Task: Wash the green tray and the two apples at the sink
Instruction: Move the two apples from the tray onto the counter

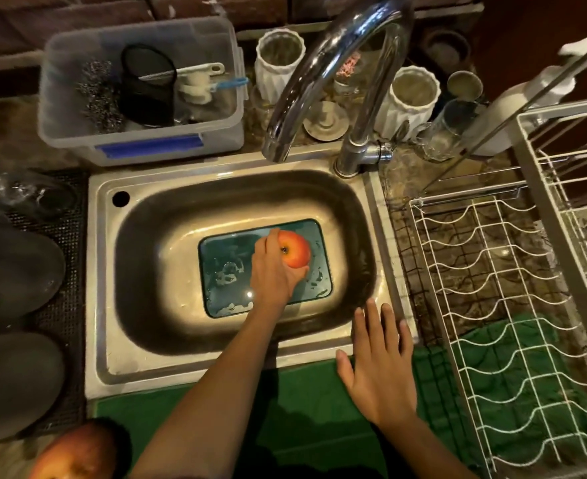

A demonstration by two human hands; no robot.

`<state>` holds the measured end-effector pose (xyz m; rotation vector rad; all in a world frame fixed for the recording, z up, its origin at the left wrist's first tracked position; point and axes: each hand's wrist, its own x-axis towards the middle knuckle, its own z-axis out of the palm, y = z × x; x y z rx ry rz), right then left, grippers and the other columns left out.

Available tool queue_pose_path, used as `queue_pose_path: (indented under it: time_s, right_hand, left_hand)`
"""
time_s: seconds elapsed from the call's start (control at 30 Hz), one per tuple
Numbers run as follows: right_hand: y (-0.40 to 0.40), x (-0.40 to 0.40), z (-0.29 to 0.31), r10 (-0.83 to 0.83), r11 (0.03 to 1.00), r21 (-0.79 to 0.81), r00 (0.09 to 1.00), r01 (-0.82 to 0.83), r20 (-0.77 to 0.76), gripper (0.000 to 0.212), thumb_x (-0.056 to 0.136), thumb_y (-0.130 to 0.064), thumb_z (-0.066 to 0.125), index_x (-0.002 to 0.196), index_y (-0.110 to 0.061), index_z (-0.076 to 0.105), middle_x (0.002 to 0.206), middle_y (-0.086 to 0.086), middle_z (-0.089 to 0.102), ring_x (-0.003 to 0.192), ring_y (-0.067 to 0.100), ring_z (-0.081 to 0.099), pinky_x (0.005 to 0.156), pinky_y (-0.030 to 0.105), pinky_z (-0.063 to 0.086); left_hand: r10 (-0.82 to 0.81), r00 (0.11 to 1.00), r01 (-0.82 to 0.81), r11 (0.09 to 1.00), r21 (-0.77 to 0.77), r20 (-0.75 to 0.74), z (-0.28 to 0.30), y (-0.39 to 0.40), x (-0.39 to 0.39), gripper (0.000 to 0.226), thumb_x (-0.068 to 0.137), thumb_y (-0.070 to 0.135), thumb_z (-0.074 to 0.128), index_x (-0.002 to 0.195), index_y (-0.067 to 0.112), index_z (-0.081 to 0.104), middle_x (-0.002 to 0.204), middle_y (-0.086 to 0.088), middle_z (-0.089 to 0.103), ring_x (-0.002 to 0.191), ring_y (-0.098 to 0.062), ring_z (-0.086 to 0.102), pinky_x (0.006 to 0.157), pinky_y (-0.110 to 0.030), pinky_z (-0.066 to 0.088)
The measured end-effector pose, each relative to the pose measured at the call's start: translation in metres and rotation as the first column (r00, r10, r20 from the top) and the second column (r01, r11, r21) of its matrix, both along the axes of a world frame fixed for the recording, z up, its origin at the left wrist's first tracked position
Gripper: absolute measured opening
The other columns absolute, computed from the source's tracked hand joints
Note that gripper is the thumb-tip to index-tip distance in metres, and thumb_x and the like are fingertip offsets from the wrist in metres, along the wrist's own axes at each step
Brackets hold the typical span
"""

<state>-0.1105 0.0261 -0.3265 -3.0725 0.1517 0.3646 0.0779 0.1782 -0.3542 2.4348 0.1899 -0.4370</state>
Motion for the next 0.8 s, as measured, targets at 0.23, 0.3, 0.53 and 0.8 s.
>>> queue_pose_path:
  time_s: [0.23,0.3,0.53,0.8]
  right_hand:
    - [0.002,0.001,0.005,0.020,1.000,-0.003,1.000,-0.020,0.000,0.074,0.093,-0.054,0.037,0.148,-0.005,0.038,0.160,0.020,0.025,0.147,0.041,0.022,0.118,0.058,0.017]
    - [0.003,0.002,0.007,0.020,1.000,-0.006,1.000,-0.020,0.000,0.074,0.092,-0.053,0.037,0.148,-0.004,0.039,0.159,0.020,0.026,0.146,0.042,0.024,0.117,0.058,0.017]
    - [0.007,0.000,0.013,0.021,1.000,0.022,0.997,-0.023,0.069,0.071,0.094,-0.049,0.031,0.143,0.000,0.045,0.155,0.024,0.035,0.142,0.044,0.030,0.115,0.057,0.017]
    - [0.006,-0.002,0.008,-0.002,1.000,0.014,0.996,0.000,0.088,0.073,0.093,-0.052,0.026,0.143,-0.002,0.045,0.154,0.022,0.036,0.141,0.041,0.030,0.116,0.056,0.017]
  left_hand:
    - [0.160,0.983,-0.161,0.987,-0.003,0.084,0.059,0.036,-0.039,0.107,0.062,0.039,0.092,0.150,0.023,0.033,0.141,-0.008,0.046,0.127,-0.028,0.050,0.103,-0.044,0.048]
    - [0.223,0.970,-0.223,0.975,-0.007,0.099,0.077,0.050,-0.060,0.107,0.061,0.038,0.092,0.150,0.024,0.034,0.140,-0.007,0.047,0.125,-0.029,0.052,0.104,-0.047,0.047]
    - [0.379,0.912,-0.388,0.921,0.027,0.156,0.120,0.105,-0.155,0.107,0.058,0.037,0.093,0.149,0.024,0.038,0.136,-0.007,0.052,0.124,-0.028,0.054,0.100,-0.041,0.046]
    - [0.539,0.834,-0.550,0.831,0.086,0.123,0.124,0.146,-0.232,0.104,0.059,0.036,0.092,0.148,0.022,0.039,0.137,-0.006,0.052,0.127,-0.027,0.049,0.101,-0.039,0.043]
